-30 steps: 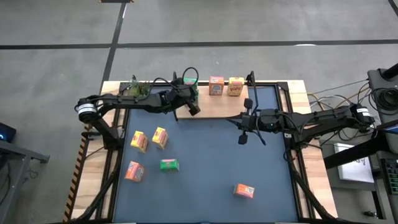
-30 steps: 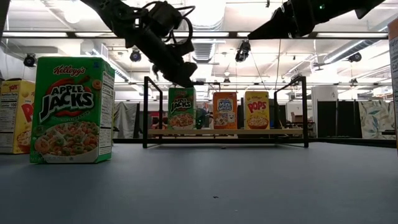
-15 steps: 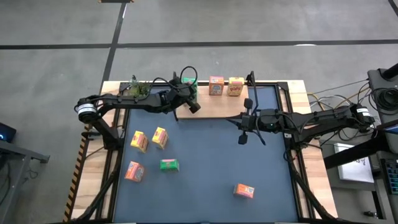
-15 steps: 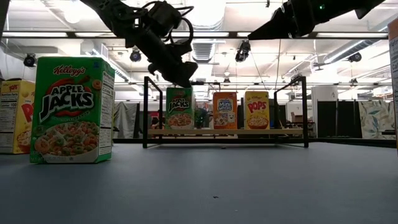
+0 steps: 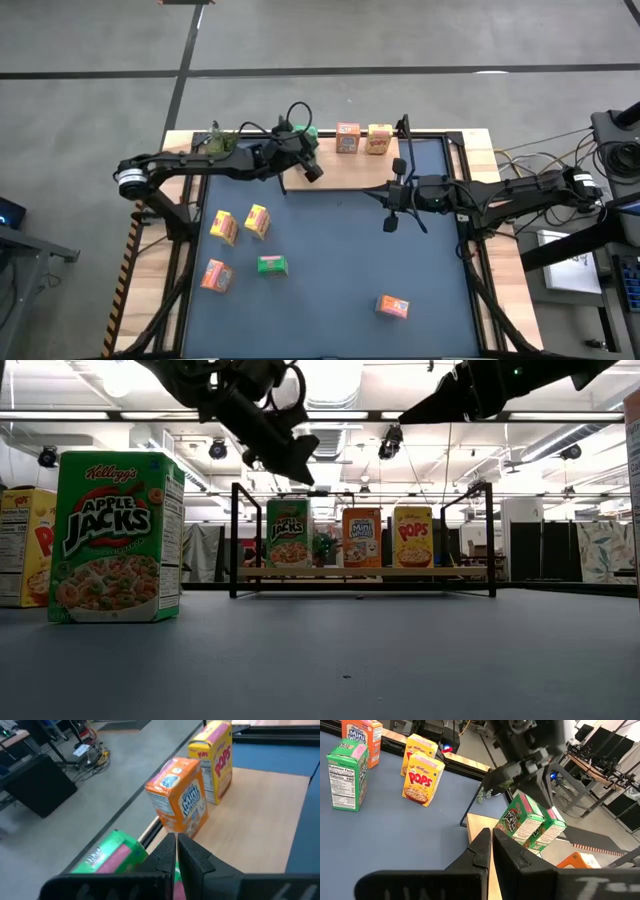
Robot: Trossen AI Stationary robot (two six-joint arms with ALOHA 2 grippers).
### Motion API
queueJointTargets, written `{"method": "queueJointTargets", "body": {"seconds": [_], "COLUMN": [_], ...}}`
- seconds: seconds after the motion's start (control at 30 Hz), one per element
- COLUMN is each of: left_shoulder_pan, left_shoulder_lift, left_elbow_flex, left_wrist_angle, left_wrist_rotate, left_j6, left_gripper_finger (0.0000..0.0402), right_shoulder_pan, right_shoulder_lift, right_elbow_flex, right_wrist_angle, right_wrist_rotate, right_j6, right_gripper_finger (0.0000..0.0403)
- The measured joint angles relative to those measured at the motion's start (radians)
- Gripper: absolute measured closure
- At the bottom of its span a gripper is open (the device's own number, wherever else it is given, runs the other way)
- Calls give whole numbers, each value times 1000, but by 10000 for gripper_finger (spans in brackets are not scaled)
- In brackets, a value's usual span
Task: Stack cereal on shelf
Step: Stack the bottom yellow cereal box on the shelf
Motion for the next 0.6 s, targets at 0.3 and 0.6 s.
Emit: {"method": "queueJointTargets", "body": {"seconds": [0.3,0.6], "left_shoulder_pan": [0,-73], "left_shoulder_lift": [-82,-213], "left_elbow_flex": [0,0], "left_wrist_angle": [-50,-67], "left_wrist_rotate": [-9,52], "left_j6": [23,30], "left_gripper_finger": [400,400], "right_shoulder_pan": [0,0], "right_shoulder_lift": [0,0], "right_elbow_flex": [0,0], "right_wrist_angle": [-4,-4], "right_wrist_rotate": [0,0], "right_j6": [0,13], "right_gripper_finger": [394,394]}}
